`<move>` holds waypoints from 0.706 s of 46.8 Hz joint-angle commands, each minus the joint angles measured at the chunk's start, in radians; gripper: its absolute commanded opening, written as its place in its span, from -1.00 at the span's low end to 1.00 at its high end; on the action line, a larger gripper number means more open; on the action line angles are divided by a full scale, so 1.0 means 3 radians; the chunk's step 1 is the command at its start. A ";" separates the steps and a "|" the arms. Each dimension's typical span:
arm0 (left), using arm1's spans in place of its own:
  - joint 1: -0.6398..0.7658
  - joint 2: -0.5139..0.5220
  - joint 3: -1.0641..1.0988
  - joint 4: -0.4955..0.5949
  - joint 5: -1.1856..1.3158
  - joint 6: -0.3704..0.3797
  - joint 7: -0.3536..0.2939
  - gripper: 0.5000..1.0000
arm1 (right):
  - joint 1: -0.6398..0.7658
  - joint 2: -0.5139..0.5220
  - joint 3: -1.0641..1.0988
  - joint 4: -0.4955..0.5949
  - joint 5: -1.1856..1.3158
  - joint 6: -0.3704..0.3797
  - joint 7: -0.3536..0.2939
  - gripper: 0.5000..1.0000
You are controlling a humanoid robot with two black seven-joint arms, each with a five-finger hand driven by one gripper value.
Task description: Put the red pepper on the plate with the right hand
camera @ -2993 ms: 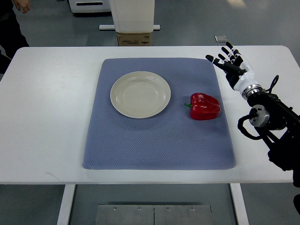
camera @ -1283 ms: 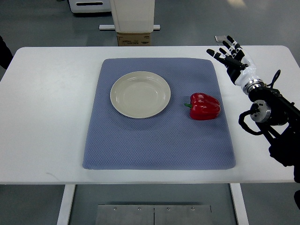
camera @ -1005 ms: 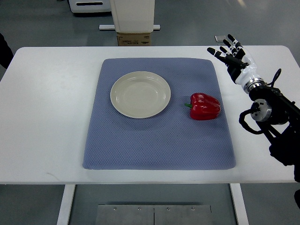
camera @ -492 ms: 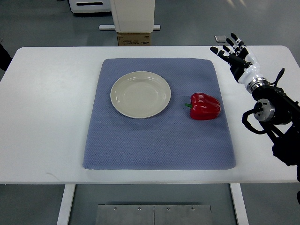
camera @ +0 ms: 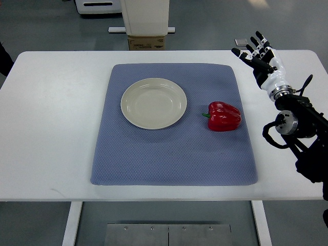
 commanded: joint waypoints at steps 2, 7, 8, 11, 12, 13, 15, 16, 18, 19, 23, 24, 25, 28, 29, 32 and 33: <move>0.0000 0.0000 0.0000 0.0000 0.0000 0.0001 -0.0001 1.00 | -0.0002 -0.0005 0.0000 -0.0006 0.0009 0.0000 -0.0009 1.00; 0.0000 0.0000 0.0000 0.0000 0.0000 0.0001 0.0004 1.00 | -0.0002 0.0000 0.0000 -0.0012 0.0014 0.0000 -0.0009 1.00; 0.0000 0.0000 0.0000 0.0000 0.0000 0.0001 -0.0001 1.00 | -0.0007 -0.0005 0.0000 -0.0017 0.0014 0.0005 -0.0009 1.00; 0.0000 0.0000 0.0000 0.0000 0.0000 0.0001 -0.0001 1.00 | -0.0007 -0.0005 0.0000 -0.0047 0.0014 0.0005 0.0011 1.00; 0.0000 0.0000 0.0000 0.0000 0.0000 0.0001 -0.0001 1.00 | -0.0007 -0.0005 0.0000 -0.0057 0.0014 0.0010 0.0021 1.00; 0.0000 0.0000 0.0000 0.0000 0.0000 0.0001 -0.0001 1.00 | -0.0007 -0.0005 0.0000 -0.0068 0.0014 0.0010 0.0021 1.00; 0.0000 0.0000 0.0000 0.0000 0.0000 0.0001 0.0004 1.00 | -0.0007 -0.0005 0.0000 -0.0063 0.0014 0.0015 0.0026 1.00; 0.0000 0.0000 0.0000 0.0000 0.0000 0.0001 -0.0001 1.00 | -0.0007 -0.0005 0.0000 -0.0063 0.0014 0.0015 0.0026 1.00; 0.0000 0.0000 0.0000 0.0000 0.0000 0.0001 -0.0001 1.00 | -0.0007 0.0000 0.0000 -0.0063 0.0019 0.0015 0.0016 1.00; 0.0000 0.0000 0.0000 0.0000 0.0000 0.0001 -0.0001 1.00 | -0.0007 0.0000 0.0000 -0.0058 0.0019 0.0015 0.0011 1.00; 0.0000 0.0000 0.0000 0.0000 0.0000 0.0001 -0.0001 1.00 | -0.0002 0.0000 0.0010 -0.0058 0.0024 0.0020 0.0001 1.00; 0.0000 0.0000 0.0000 0.0000 0.0000 0.0001 0.0004 1.00 | -0.0002 0.0000 0.0005 -0.0058 0.0024 0.0020 0.0001 1.00; 0.0000 0.0000 0.0000 0.0000 0.0000 0.0001 -0.0001 1.00 | -0.0002 -0.0005 0.0005 -0.0063 0.0019 0.0020 0.0001 1.00; 0.0000 0.0000 0.0000 0.0000 0.0000 0.0001 -0.0001 1.00 | -0.0002 -0.0005 0.0010 -0.0063 0.0024 0.0020 0.0001 1.00; 0.0000 0.0000 0.0000 0.0000 0.0000 0.0001 0.0004 1.00 | -0.0002 -0.0005 0.0005 -0.0063 0.0024 0.0020 0.0006 1.00; 0.0000 0.0000 0.0000 0.0000 0.0000 0.0001 -0.0001 1.00 | 0.0003 0.0000 0.0005 -0.0063 0.0019 0.0015 0.0031 1.00; 0.0000 0.0000 0.0000 0.0000 0.0000 0.0001 0.0004 1.00 | 0.0003 0.0000 0.0010 -0.0063 0.0019 0.0015 0.0036 1.00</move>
